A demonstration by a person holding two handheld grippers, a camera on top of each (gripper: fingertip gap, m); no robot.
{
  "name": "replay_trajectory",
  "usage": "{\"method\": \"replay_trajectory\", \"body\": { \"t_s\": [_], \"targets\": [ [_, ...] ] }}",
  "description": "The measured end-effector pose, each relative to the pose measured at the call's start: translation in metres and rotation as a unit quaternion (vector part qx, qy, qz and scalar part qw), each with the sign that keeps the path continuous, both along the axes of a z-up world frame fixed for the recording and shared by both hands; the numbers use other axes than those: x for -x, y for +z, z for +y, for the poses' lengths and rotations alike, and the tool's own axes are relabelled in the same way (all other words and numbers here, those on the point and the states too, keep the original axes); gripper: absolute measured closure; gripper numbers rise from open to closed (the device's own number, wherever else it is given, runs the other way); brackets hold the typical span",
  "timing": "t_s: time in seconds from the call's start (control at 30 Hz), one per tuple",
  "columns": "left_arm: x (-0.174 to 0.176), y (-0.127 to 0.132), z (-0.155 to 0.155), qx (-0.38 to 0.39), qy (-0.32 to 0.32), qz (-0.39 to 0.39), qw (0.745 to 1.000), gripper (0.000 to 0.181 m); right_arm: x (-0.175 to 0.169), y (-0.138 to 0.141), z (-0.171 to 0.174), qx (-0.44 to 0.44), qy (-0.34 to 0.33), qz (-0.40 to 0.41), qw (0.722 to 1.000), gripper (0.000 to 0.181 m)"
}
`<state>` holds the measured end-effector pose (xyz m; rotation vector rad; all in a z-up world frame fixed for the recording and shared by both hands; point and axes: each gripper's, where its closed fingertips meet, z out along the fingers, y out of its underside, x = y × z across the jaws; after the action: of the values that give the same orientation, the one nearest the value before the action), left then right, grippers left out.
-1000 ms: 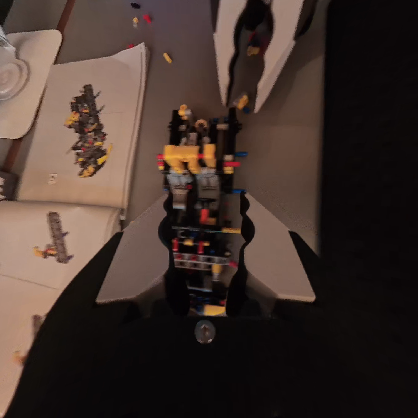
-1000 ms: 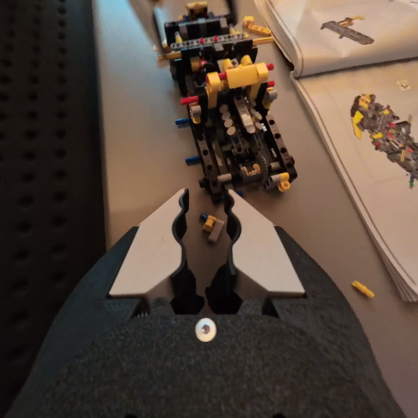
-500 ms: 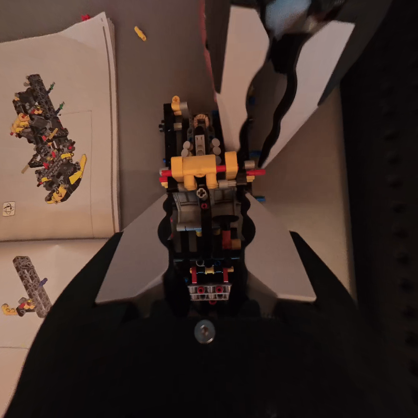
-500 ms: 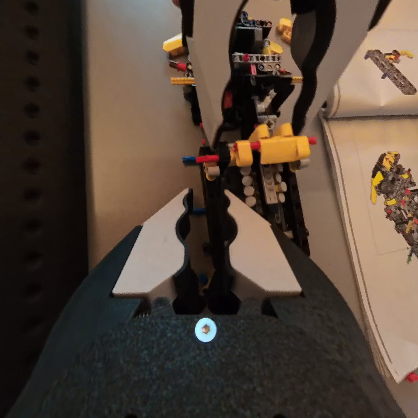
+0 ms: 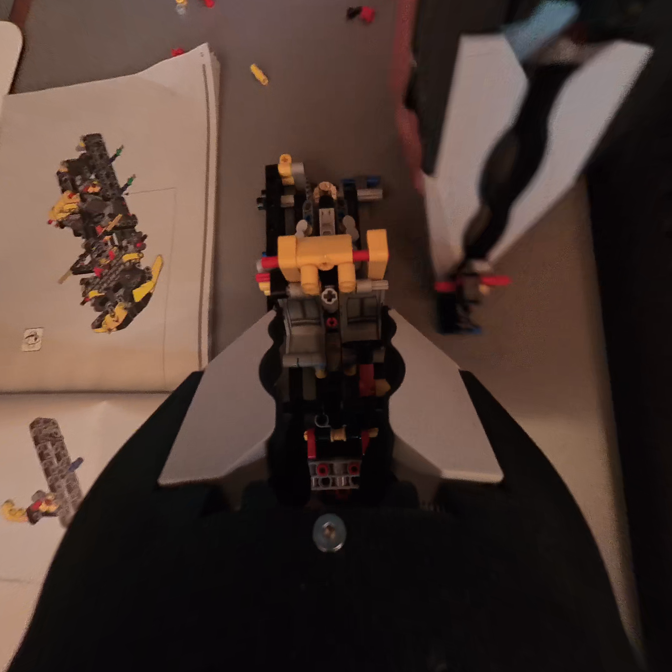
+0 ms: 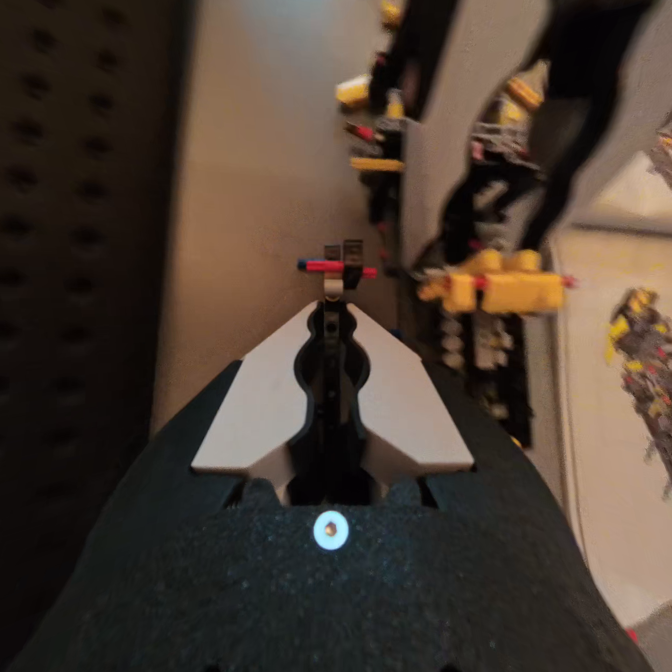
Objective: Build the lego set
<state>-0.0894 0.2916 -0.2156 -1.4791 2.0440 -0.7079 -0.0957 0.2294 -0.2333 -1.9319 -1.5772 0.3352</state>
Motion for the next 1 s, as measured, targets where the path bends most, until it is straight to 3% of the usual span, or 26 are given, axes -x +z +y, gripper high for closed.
{"method": "replay_trajectory", "body": {
  "t_s": [0.07,0.17,0.47,0.5,0.57,0.7,0.8,1.0],
  "targets": [
    [0.000,0.000,-0.001,0.009,0.000,0.003,1.000,0.127,0.001,0.012,-0.004,0.031,0.001,0.059,0.998,0.173],
    [0.000,-0.001,0.000,0.010,-0.003,0.005,1.000,0.127,-0.011,0.001,-0.005,0.028,-0.007,0.031,0.999,0.173],
    [0.006,0.004,-0.001,0.008,0.010,0.007,1.000,0.126,-0.001,-0.003,-0.023,0.048,-0.014,0.040,0.998,0.173],
    [0.008,0.008,-0.001,0.011,0.012,0.004,1.000,0.126,-0.001,-0.001,-0.024,0.049,-0.015,0.043,0.998,0.171],
    [0.013,0.016,-0.003,0.018,0.018,-0.005,1.000,0.126,-0.003,0.010,-0.029,0.055,-0.022,0.068,0.996,0.150],
    [0.027,0.032,-0.006,0.024,0.027,-0.024,0.999,0.126,-0.056,0.028,-0.022,0.018,-0.105,0.079,0.991,0.149],
    [0.034,0.039,-0.015,0.036,0.025,-0.032,0.999,0.126,-0.101,0.013,-0.025,0.032,-0.177,0.050,0.982,0.151],
    [0.036,0.029,-0.057,0.061,-0.017,-0.020,0.998,0.127,-0.104,-0.003,-0.036,0.067,-0.211,0.069,0.973,0.148]
  ]
}}
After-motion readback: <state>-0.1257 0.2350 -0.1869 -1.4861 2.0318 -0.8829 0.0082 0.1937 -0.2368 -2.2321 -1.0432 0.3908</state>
